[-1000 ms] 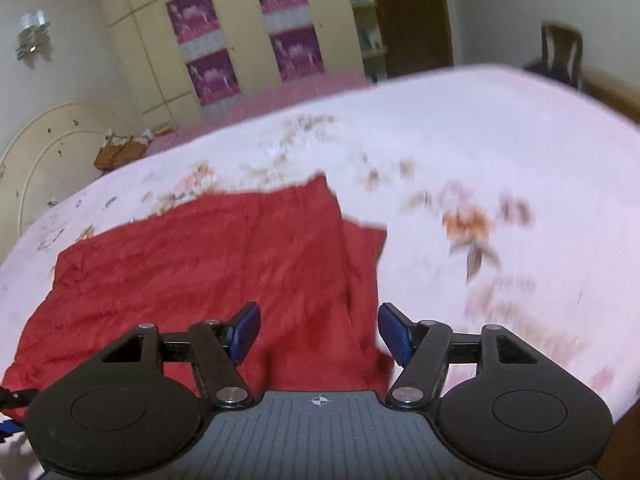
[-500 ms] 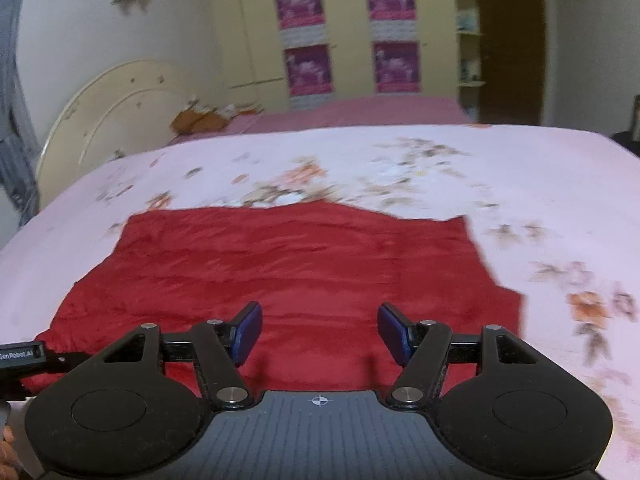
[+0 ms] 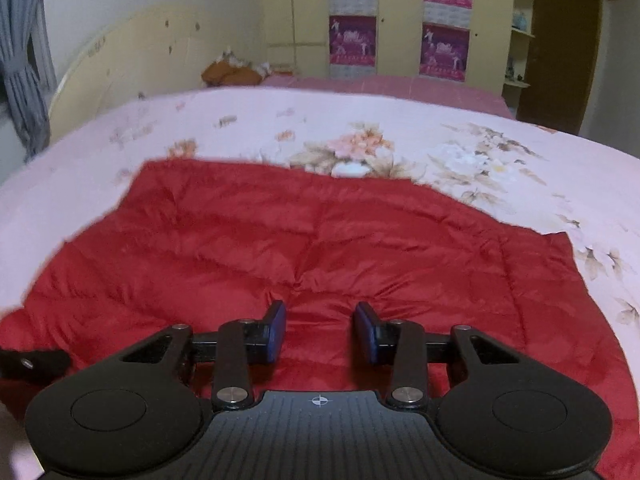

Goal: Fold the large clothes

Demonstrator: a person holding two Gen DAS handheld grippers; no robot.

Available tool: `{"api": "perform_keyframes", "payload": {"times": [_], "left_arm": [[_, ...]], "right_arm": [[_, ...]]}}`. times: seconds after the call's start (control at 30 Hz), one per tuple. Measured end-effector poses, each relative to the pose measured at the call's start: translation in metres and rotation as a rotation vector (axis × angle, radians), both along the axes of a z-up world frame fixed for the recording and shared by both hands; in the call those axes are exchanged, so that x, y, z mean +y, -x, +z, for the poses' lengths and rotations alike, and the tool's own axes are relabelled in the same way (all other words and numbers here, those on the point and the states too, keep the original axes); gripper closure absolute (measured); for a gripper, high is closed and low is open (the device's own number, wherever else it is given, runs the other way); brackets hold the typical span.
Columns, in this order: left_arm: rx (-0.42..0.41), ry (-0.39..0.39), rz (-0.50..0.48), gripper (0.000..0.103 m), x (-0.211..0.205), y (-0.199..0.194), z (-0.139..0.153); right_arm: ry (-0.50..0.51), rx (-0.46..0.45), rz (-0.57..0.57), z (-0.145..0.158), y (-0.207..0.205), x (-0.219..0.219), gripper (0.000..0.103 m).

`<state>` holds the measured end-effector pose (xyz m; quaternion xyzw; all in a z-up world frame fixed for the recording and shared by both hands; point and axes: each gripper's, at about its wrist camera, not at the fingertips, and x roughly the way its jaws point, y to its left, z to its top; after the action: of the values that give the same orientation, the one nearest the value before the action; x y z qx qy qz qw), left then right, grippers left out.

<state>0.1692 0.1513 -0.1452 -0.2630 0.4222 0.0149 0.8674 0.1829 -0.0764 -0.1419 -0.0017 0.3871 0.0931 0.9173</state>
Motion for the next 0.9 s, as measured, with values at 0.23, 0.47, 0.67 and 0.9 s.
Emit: {"api": "perform_keyframes", "payload": {"times": [0.23, 0.47, 0.67, 0.9], "left_arm": [[-0.021, -0.007, -0.004, 0.053, 0.0, 0.001, 0.001], [-0.052, -0.03, -0.015, 0.07, 0.001, 0.003, 0.007], [-0.064, -0.047, -0.038, 0.073, 0.003, 0.004, 0.009], [-0.073, -0.033, -0.041, 0.074, 0.003, 0.009, 0.006]], "right_arm": [[0.051, 0.02, 0.035, -0.015, -0.004, 0.007, 0.064], [0.053, 0.025, 0.039, -0.022, -0.006, 0.007, 0.064], [0.048, 0.021, 0.02, -0.008, 0.0, 0.006, 0.064], [0.089, 0.01, 0.026, -0.003, 0.032, 0.012, 0.064]]}}
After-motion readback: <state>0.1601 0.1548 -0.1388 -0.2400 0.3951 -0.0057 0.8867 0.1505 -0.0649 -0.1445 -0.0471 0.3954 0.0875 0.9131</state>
